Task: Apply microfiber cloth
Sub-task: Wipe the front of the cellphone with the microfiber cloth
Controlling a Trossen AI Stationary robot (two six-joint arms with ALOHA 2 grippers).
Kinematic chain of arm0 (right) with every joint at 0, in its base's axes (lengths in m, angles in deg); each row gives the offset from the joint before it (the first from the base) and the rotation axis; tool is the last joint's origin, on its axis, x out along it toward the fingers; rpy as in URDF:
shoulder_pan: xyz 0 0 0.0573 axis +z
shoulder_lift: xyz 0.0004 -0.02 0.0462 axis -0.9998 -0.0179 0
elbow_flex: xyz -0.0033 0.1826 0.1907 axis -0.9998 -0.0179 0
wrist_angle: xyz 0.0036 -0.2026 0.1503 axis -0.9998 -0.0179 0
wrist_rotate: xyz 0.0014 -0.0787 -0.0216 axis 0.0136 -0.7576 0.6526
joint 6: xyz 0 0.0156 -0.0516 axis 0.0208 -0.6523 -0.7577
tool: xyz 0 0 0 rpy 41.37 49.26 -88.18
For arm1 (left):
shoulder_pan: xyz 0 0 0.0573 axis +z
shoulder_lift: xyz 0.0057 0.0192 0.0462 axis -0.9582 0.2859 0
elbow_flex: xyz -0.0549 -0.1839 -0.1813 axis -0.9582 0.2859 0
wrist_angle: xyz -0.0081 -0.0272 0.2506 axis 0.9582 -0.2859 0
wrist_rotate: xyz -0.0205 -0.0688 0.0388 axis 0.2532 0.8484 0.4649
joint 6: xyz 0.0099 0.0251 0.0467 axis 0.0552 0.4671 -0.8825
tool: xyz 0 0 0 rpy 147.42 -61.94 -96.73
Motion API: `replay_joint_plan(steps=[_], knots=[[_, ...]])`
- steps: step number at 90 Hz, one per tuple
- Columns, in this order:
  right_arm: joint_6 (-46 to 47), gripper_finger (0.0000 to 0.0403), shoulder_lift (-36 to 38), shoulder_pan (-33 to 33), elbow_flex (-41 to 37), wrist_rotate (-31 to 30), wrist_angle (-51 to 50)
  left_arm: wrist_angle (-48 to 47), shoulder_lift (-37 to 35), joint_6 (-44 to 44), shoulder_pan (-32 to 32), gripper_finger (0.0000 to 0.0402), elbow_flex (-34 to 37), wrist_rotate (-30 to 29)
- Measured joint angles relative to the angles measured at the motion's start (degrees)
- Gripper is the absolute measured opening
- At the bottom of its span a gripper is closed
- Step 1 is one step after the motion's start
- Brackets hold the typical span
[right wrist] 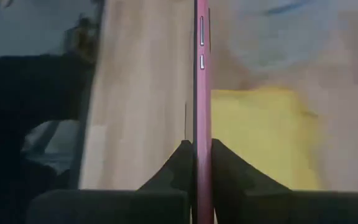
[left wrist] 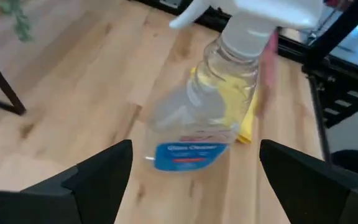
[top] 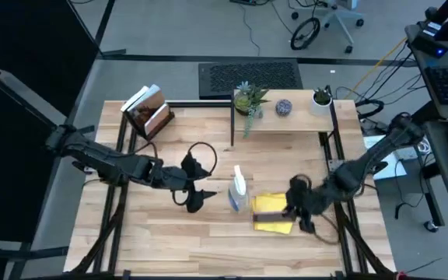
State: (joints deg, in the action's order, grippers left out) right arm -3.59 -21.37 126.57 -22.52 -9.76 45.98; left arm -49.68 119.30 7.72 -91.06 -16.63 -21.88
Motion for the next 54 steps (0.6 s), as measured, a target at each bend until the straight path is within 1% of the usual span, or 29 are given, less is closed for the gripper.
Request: replay_joint_plan(steps=[17, 26, 33, 41, 54], knots=[[-3.5, 0.0011, -11.8, 0.7, 0.0, -1.5, 15.4, 0.5, 0.3, 6.1, -3.2, 0.0337, 1.2, 0.0], [-5.9, 0.0011, -17.3, -0.1, 0.0, -1.7, 23.9, 1.6, 2.0, 8.0, -6.4, 0.0337, 1.2, -0.4], [-6.4, 0.0011, -21.0, -0.9, 0.0, -1.6, 29.4, 4.6, 4.2, 8.5, -9.0, 0.0337, 1.2, -0.5], [-6.5, 0.0011, -24.1, -1.7, 0.0, -1.9, 34.7, 7.1, 7.0, 8.4, -12.0, 0.0337, 1.2, -0.5], [-5.8, 0.0011, -26.2, -2.0, 0.0, -5.7, 39.2, 11.3, 11.6, 8.5, -16.7, 0.0337, 1.2, -1.2]])
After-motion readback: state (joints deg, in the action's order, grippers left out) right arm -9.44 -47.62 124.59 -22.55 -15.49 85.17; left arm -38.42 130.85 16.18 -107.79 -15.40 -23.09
